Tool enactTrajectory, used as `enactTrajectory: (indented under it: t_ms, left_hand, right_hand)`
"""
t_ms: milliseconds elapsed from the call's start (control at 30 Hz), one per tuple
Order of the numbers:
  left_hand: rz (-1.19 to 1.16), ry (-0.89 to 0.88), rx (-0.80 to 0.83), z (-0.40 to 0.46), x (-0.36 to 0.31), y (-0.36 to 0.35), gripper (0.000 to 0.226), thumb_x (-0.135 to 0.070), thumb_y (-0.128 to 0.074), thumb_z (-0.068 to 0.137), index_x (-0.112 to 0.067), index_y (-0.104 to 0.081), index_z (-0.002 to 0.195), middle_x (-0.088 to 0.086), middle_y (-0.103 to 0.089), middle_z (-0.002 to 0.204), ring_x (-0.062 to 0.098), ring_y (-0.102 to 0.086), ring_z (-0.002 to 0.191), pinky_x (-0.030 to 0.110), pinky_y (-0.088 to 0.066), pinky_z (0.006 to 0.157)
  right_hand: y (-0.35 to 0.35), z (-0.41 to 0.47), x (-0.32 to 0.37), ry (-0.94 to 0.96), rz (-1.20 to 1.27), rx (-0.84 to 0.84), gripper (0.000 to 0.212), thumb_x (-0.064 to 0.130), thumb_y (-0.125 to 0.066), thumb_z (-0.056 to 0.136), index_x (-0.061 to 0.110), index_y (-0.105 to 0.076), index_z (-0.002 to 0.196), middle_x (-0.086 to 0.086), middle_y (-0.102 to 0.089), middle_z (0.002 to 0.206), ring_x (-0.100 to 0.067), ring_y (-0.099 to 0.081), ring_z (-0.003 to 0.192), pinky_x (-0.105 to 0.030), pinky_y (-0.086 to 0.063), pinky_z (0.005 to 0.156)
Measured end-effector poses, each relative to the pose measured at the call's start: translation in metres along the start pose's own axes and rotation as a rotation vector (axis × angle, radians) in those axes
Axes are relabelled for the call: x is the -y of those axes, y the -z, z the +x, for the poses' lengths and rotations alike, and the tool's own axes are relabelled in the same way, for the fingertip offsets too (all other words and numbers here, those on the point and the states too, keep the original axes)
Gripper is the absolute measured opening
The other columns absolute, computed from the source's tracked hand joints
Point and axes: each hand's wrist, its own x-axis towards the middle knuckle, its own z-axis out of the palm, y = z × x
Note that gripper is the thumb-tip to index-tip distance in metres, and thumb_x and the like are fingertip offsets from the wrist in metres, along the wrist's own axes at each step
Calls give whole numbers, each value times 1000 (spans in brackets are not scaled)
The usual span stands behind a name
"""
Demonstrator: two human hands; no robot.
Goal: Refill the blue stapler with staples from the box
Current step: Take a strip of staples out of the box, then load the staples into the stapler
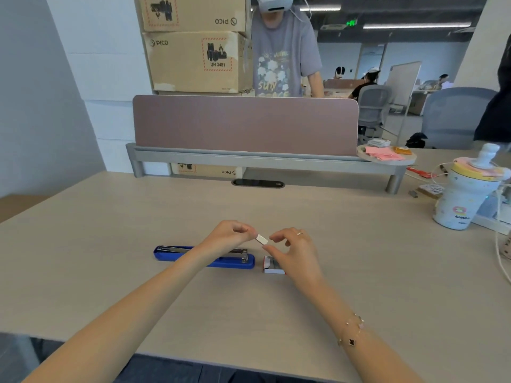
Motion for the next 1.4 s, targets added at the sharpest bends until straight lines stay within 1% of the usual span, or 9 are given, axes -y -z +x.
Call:
enactTrajectory:
  t_ms: [67, 200, 300, 400, 500, 700, 967, 1167, 1400]
  left_hand:
    - [6, 6, -6, -2, 3, 4, 9, -28, -64, 87, -25, -72, 84, -5, -66, 104, 11, -57, 99, 24, -42, 80]
    - [37, 3, -26, -8, 13, 12, 9, -27, -65, 87, -23, -72, 84, -7, -67, 97, 5, -58, 90, 20, -43, 73]
    - [134, -88, -76, -10, 25, 19, 8, -28, -67, 85, -21, -72, 85, -8, -71, 88, 1, -62, 82, 21, -45, 74]
    - [252, -161, -40, -10, 29, 30, 9, -30, -69, 83, -25, -72, 90, -12, -72, 88, -3, -63, 84, 18, -46, 78]
    - [386, -198, 46, -8, 32, 41, 13, -31, -73, 79, -25, -72, 91, -12, -72, 89, 1, -63, 87, 26, -51, 85]
    - [608, -228, 106, -1, 42, 46, 11, -38, -70, 80, -31, -71, 88, -15, -71, 90, 0, -61, 88, 35, -53, 83]
    - [474, -138, 138, 5, 48, 48, 15, -41, -75, 75, -31, -75, 86, -13, -74, 84, 4, -66, 82, 35, -56, 82]
    - [577, -145, 185, 8, 34, 46, 19, -34, -73, 79, -25, -76, 96, -7, -76, 96, 4, -66, 85, 25, -55, 78]
    - [524, -151, 168, 4, 40, 45, 19, -31, -72, 81, -25, -75, 98, -6, -76, 97, 5, -66, 85, 32, -55, 84]
  right_hand:
    - [-4, 1, 3, -2, 10, 28, 18, 33, -73, 75, 22, -69, 88, 6, -70, 89, -9, -48, 82, -28, -44, 74]
    - [-9, 5, 8, 23, -7, 99, 15, 33, -69, 79, 23, -72, 89, 7, -73, 90, -9, -49, 84, -32, -47, 80]
    - [-13, 12, 10, 59, -37, 158, 15, 33, -67, 80, 24, -71, 91, 8, -72, 91, -8, -48, 85, -31, -46, 82]
    - [-17, 20, 14, 87, -54, 231, 16, 35, -66, 80, 25, -71, 91, 9, -72, 90, -8, -48, 84, -27, -43, 78]
    - [-23, 27, 15, 112, -61, 285, 13, 33, -66, 80, 26, -70, 90, 10, -71, 90, -8, -47, 82, -25, -38, 76]
    - [-34, 30, 11, 69, -46, 386, 12, 28, -65, 81, 24, -71, 90, 15, -62, 82, -9, -46, 84, -27, -41, 81]
    - [-35, 31, 11, 40, -38, 433, 9, 27, -66, 79, 23, -71, 86, 18, -62, 79, -9, -49, 86, -23, -36, 76]
    - [-32, 37, 15, -22, -105, 495, 10, 29, -69, 79, 22, -73, 86, 8, -71, 86, -10, -54, 84, -26, -41, 71]
    - [-31, 38, 17, -76, -76, 532, 13, 28, -70, 79, 19, -72, 87, 1, -73, 94, -12, -58, 82, -26, -46, 71]
